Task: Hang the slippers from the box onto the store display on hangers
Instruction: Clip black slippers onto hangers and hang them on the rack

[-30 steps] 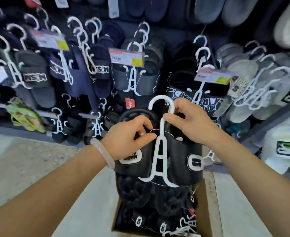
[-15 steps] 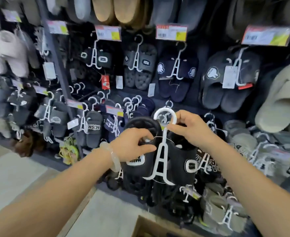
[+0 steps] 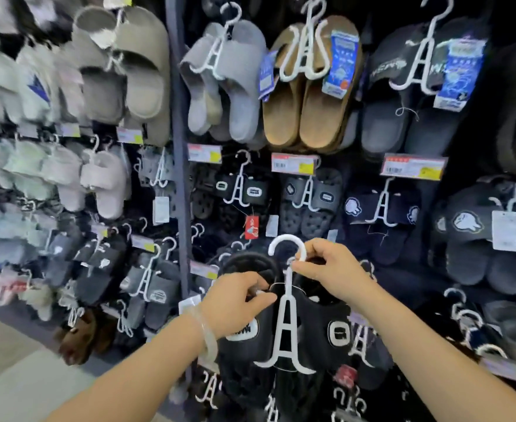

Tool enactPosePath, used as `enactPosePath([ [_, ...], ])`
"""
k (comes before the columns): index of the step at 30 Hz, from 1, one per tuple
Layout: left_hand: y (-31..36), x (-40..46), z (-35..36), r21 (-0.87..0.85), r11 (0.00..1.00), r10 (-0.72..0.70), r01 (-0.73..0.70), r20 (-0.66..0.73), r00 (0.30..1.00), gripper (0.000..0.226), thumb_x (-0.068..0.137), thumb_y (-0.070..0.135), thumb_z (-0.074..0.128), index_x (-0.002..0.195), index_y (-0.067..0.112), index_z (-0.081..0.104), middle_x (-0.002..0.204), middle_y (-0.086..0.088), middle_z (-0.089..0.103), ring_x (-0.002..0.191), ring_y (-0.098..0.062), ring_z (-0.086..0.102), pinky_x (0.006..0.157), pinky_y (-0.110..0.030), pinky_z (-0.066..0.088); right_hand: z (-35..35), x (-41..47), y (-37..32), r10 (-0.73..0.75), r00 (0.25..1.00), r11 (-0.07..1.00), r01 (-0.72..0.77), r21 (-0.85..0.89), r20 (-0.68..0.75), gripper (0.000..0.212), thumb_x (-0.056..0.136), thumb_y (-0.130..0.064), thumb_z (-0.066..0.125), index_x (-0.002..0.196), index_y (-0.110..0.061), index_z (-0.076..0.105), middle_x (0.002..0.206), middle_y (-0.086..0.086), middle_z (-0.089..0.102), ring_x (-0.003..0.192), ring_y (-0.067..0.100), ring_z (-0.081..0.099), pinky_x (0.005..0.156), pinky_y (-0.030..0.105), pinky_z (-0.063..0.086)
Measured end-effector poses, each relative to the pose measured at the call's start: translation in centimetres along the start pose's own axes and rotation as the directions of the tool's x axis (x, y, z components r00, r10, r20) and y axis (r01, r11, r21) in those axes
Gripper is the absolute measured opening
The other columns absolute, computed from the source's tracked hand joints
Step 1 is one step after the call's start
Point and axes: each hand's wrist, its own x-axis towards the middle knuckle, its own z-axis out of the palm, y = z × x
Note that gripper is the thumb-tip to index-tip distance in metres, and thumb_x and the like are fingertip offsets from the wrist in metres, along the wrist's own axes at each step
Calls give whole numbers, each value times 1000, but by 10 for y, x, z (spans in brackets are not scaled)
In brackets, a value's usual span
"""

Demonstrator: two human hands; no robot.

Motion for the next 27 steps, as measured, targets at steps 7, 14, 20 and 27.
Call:
enactPosePath([
  [7,-87,32,-57,83,995,59,-50,-115,992,25,87,40,57,90,18,68,78,1,70,75,-16,63,76,-27,47,81,67,-27,31,997,998,-27,48,-71,15,81,-13,68,69,-19,61,74,-2,62,68,7,52,67,18,40],
  [14,-131,86,-79,129,985,140,-111,-243,960,26,88,42,55,85,22,70,71,3,70,70,-14,62,75,-26,43,104,144,-33,47,995,999,-48,-1,-92,8,83,-14,67,83,-8,63,71,-7,61,64,3,52,53,1,38],
  [20,-159,165,-85,11,992,122,-122,-191,974,20,87,40,57,90,26,70,80,6,71,80,-12,63,93,-31,41,97,223,-14,148,979,989,-143,40,-140,18,82,-15,68,86,2,63,79,8,60,74,15,50,65,23,38],
  [27,-196,256,-82,-161,983,68,-87,-124,990,18,84,35,62,99,27,68,91,17,66,99,-8,60,111,-47,27,87,311,14,133,974,991,-130,25,-183,17,80,-14,70,80,1,63,75,8,57,72,16,48,60,22,35],
])
